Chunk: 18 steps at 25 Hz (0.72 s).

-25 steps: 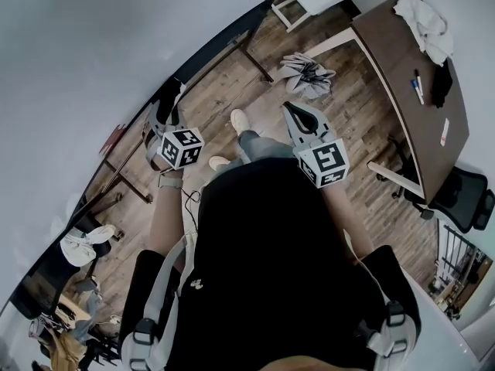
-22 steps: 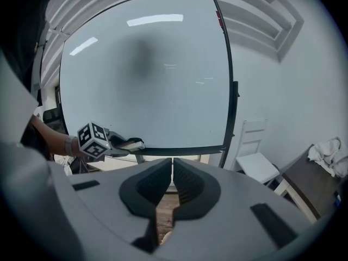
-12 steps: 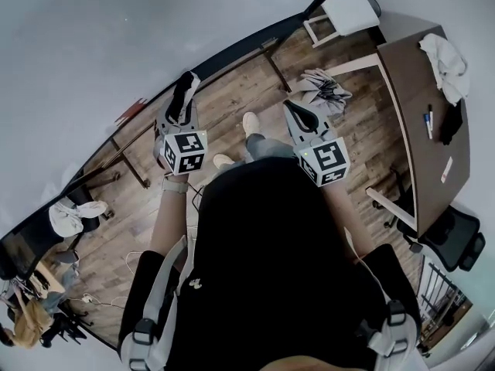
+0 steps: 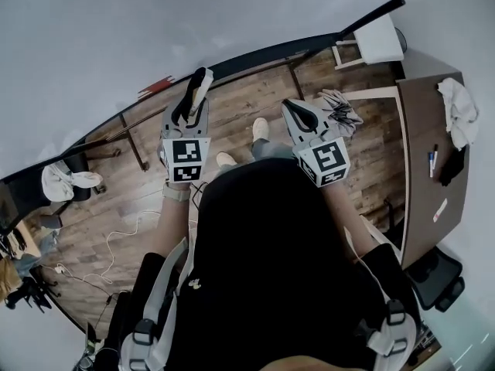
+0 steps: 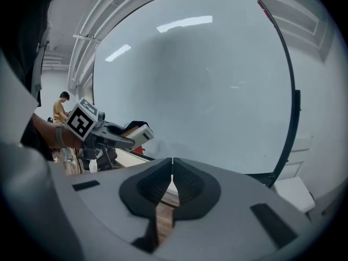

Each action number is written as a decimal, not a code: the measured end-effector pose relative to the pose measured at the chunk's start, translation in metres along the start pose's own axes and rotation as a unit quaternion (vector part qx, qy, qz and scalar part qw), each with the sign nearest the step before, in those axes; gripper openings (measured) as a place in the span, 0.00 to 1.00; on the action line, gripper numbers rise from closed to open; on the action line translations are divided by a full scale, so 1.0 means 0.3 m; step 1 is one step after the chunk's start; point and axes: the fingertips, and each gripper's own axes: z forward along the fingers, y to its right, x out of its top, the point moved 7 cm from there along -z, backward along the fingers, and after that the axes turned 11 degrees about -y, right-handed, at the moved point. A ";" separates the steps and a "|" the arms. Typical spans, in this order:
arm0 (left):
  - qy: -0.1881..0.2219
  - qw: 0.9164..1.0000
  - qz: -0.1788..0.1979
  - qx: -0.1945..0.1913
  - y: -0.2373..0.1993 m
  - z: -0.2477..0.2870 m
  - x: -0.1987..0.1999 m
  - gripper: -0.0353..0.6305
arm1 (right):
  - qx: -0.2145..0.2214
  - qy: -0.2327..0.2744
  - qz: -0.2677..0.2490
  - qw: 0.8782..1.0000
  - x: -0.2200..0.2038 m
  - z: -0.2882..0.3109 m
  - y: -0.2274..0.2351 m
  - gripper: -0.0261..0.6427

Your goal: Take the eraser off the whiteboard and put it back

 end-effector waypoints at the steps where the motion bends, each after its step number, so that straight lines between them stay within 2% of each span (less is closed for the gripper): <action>1: 0.005 1.000 -0.006 0.000 -0.007 -0.019 -0.003 0.30 | 0.007 0.002 -0.006 1.000 0.012 0.011 -0.011 0.07; 11: 0.039 0.997 -0.063 0.007 -0.043 -0.179 -0.065 0.30 | 0.080 0.015 -0.051 0.995 0.103 0.105 -0.119 0.07; 18: 0.070 0.991 -0.110 0.036 -0.117 -0.293 -0.130 0.29 | 0.127 0.023 -0.079 0.989 0.166 0.173 -0.214 0.07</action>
